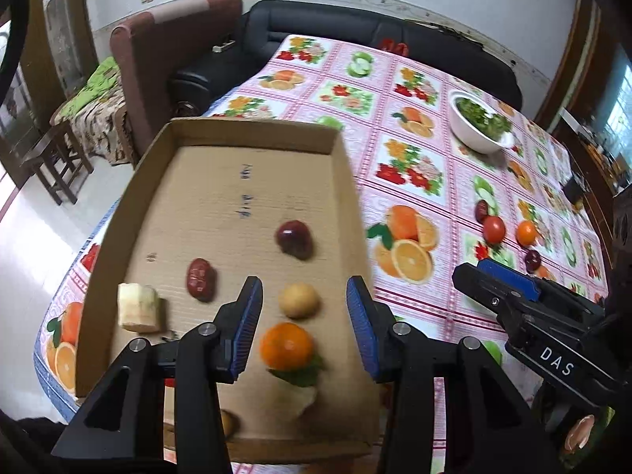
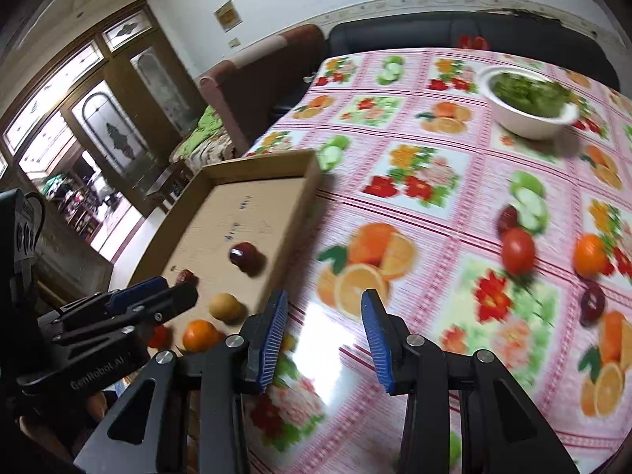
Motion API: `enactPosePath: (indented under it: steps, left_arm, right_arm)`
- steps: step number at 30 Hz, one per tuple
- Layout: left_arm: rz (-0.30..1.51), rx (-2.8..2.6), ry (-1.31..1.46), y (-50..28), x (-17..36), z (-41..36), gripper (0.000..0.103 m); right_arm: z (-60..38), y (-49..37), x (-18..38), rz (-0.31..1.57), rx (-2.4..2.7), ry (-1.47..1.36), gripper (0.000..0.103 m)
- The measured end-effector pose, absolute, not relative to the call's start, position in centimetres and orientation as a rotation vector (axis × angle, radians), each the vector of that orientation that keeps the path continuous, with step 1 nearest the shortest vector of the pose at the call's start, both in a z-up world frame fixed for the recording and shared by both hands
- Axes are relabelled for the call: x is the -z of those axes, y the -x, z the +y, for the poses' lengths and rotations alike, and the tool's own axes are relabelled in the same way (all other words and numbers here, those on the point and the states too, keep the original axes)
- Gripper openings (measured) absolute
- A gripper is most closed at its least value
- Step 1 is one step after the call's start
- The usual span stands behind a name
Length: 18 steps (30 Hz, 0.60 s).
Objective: Organize fruits
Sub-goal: 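Move both tools back from the box toward the fruit pile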
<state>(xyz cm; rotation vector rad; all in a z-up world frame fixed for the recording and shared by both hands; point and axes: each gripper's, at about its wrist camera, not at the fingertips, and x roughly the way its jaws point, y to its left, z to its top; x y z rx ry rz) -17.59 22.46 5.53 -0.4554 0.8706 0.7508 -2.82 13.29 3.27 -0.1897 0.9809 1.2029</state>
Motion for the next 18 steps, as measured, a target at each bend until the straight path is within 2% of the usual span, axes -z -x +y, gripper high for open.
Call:
enactPosePath:
  steps: [13, 16, 18]
  left_arm:
    - [0.873, -0.707, 0.423, 15.9, -6.3, 19.8, 0.043]
    - [0.874, -0.698, 0.42, 15.7, -6.4, 19.4, 0.049]
    - [0.874, -0.692, 0.419, 15.4, -6.3, 19.1, 0.049]
  right_arm:
    - [7.3, 0.2, -2.4, 0.997, -1.096, 0.142, 0.043]
    - [6.2, -0.2, -2.3, 0.999, -1.079, 0.13, 0.043]
    - [5.7, -0.6, -2.2, 0.997, -1.068, 0.124, 0.043]
